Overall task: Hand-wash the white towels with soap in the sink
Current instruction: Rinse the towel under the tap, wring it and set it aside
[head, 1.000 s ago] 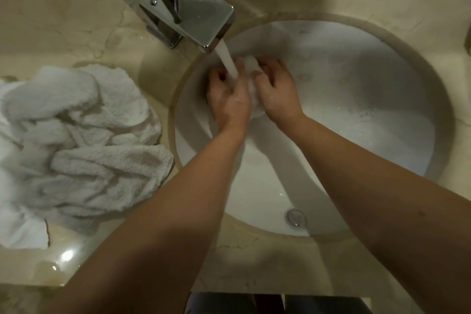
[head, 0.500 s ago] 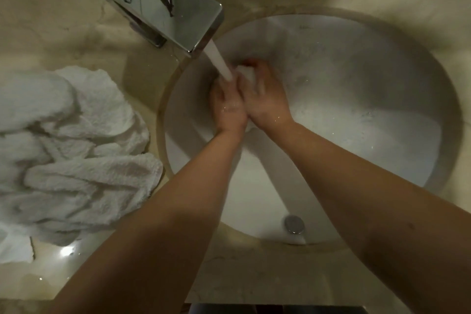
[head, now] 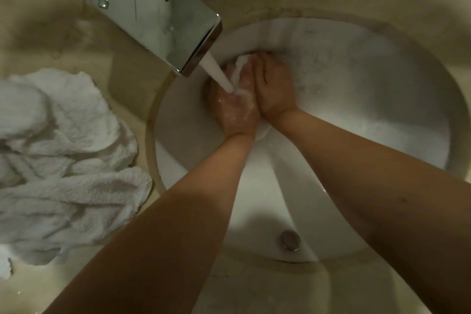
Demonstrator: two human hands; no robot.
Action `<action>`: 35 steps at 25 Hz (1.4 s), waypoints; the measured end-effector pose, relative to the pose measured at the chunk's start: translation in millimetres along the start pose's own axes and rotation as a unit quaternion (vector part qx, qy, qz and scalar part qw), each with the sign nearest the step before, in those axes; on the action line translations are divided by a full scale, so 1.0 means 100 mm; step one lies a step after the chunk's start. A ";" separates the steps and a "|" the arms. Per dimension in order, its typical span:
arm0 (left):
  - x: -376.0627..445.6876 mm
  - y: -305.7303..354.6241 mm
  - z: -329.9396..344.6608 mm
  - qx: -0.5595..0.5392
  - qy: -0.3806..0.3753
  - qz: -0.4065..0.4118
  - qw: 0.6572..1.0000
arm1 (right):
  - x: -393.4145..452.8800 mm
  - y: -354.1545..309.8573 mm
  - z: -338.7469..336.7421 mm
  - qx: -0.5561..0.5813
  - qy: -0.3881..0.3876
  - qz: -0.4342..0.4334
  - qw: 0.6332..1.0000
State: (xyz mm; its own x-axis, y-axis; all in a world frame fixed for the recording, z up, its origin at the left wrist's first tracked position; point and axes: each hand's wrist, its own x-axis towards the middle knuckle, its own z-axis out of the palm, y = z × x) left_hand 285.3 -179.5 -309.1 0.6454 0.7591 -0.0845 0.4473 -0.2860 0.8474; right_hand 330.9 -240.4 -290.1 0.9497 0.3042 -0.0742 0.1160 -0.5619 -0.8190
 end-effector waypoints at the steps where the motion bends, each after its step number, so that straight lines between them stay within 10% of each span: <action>1: 0.01 -0.02 0.01 -0.006 0.001 -0.007 1.000 | 0.02 0.01 0.01 -0.022 0.000 -0.007 1.000; 5: -0.03 0.06 -0.02 -0.103 0.022 -0.052 0.993 | 0.03 0.00 0.01 -0.055 -0.008 0.049 0.997; 11: -0.07 0.18 -0.13 0.040 0.000 -0.069 0.997 | -0.08 -0.13 -0.05 -0.006 -0.026 0.147 0.989; 14: -0.23 0.35 -0.22 0.078 0.090 -0.201 0.972 | -0.21 -0.17 -0.12 0.009 -0.005 0.210 0.978; 19: -0.01 0.39 -0.35 -0.117 -0.049 -0.415 0.901 | -0.32 -0.25 -0.12 0.101 0.013 0.211 0.972; 27: -0.14 0.56 -0.50 -0.215 0.004 -0.133 0.968 | -0.36 -0.44 -0.22 0.202 0.088 0.116 0.968; 35: 0.00 0.20 -0.46 0.003 -0.080 0.057 0.995 | -0.14 -0.33 -0.35 0.050 -0.009 0.069 0.996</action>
State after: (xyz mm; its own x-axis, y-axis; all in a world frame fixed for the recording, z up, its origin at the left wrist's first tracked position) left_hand 265.4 -158.6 -268.6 0.7827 0.6183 -0.0713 0.3685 -0.3681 0.8536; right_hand 323.9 -252.8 -241.9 0.9490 0.2437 -0.1999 -0.0462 -0.5199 -0.8530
